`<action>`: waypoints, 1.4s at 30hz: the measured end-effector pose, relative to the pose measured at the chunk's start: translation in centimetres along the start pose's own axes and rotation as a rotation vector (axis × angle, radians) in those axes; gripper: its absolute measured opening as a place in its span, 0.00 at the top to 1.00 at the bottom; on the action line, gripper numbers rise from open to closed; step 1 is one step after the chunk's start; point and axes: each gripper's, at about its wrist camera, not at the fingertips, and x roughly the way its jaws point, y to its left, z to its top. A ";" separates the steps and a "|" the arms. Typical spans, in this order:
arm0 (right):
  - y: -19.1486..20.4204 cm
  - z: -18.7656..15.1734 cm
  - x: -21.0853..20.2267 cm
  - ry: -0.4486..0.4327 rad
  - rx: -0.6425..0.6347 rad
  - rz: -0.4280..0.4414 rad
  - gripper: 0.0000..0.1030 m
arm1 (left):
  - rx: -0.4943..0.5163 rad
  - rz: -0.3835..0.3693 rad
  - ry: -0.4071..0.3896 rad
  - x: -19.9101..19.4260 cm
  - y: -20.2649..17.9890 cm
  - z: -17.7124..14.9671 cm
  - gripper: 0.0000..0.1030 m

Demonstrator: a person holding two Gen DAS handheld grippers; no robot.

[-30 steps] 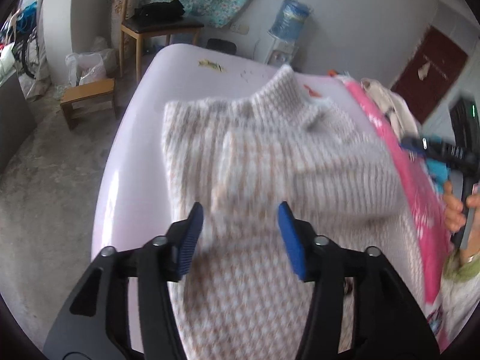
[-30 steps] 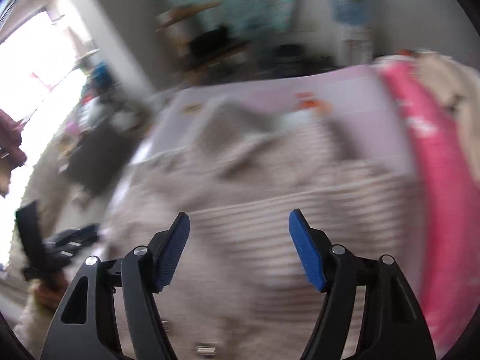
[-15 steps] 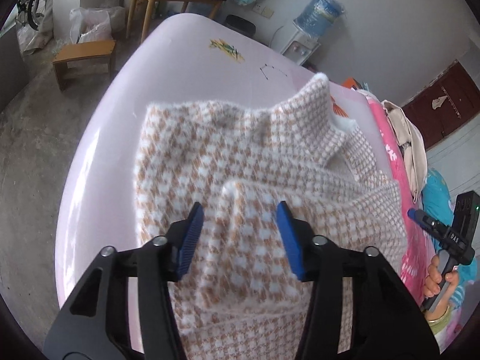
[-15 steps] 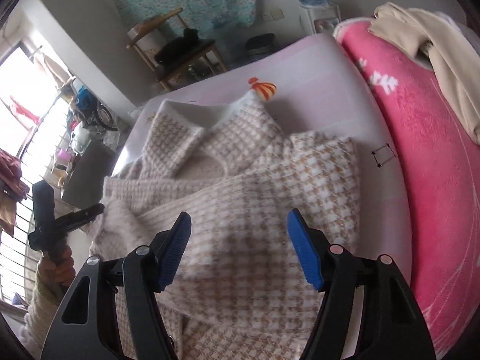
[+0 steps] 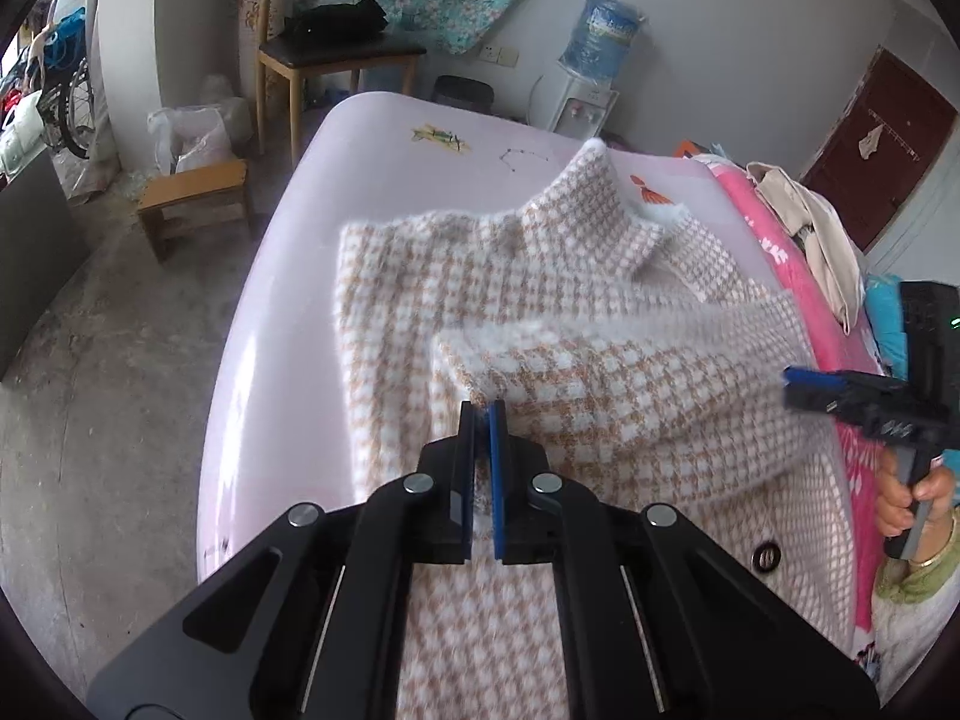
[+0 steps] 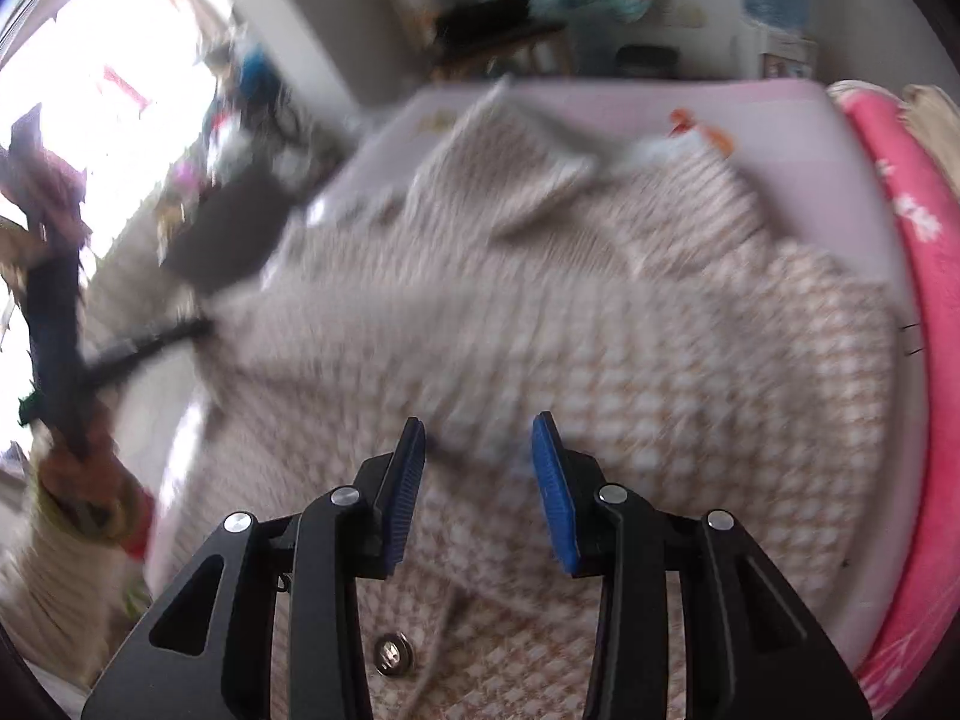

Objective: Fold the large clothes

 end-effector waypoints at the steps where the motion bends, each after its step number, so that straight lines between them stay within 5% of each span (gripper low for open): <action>1: 0.4 -0.5 1.0 0.037 -0.020 -0.024 0.64 | 0.004 -0.001 0.011 -0.1 0.1 -0.5 0.96; 5: 1.2 -1.6 2.3 0.092 -0.088 -0.093 0.64 | 0.026 -0.014 0.015 -0.3 0.6 -1.7 0.92; 9: 1.4 -0.8 0.6 0.068 -0.085 -0.069 0.63 | -0.029 -0.087 -0.013 -1.2 2.0 -1.4 0.62; 14: -1.7 0.6 -2.5 -0.052 -0.004 -0.132 0.49 | -0.120 -0.125 0.020 0.7 3.2 0.9 0.58; 22: -10.6 0.7 -4.1 -0.114 0.273 -0.181 0.49 | -0.263 -0.196 0.195 7.3 4.6 3.9 0.60; 25: -11.9 0.0 -3.8 -0.115 0.308 -0.172 0.49 | -0.270 -0.160 0.217 7.9 4.3 3.9 0.74; 27: -12.3 -0.4 -3.6 -0.114 0.311 -0.175 0.49 | -0.248 -0.135 0.205 7.5 3.9 4.0 0.93; 30: -12.6 -0.4 -3.6 -0.127 0.316 -0.175 0.49 | -0.206 -0.123 0.146 6.1 3.1 5.2 0.95; 35: -12.8 0.2 -4.6 -0.164 0.310 -0.191 0.49 | -0.110 -0.163 -0.101 1.0 1.2 8.5 0.95; 42: -13.1 0.2 -3.9 -0.168 0.298 -0.210 0.49 | -0.057 -0.016 -0.041 5.7 1.7 7.6 0.95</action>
